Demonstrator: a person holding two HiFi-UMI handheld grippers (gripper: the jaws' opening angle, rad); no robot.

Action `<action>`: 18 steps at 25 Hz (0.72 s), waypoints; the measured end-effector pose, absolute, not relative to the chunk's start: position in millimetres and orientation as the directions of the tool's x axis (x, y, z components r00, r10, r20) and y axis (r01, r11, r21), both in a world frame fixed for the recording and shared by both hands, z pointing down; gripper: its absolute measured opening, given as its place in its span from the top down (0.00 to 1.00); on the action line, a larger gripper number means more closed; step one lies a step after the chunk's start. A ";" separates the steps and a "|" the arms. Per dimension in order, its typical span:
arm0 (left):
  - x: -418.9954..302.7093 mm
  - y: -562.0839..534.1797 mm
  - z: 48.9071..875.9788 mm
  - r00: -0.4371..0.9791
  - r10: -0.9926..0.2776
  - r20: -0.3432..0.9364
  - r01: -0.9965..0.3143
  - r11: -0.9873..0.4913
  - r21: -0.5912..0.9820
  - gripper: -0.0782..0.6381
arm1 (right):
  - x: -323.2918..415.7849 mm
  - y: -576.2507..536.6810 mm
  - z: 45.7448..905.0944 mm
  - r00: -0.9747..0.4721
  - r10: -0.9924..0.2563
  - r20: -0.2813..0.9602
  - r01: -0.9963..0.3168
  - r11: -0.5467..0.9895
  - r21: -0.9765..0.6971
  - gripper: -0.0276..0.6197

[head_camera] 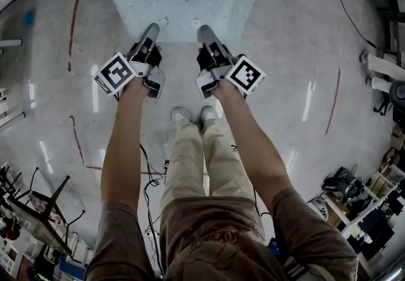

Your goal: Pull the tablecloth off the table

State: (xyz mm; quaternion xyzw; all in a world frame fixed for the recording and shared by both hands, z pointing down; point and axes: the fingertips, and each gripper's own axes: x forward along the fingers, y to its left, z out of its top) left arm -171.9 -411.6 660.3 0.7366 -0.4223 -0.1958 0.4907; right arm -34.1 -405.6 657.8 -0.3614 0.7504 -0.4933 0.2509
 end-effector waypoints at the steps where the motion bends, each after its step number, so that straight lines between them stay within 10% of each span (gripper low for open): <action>1: -170.7 -412.3 652.9 0.563 -0.816 0.131 -0.437 -0.159 0.885 0.86 | -33.1 -406.9 650.7 -0.611 -0.791 -0.017 -0.295 0.248 -0.923 0.95; 18: -144.1 -390.4 550.7 0.572 -0.802 0.172 -0.541 -0.211 0.814 0.86 | -7.6 -390.1 561.0 -0.611 -0.791 0.024 -0.365 0.254 -0.896 0.95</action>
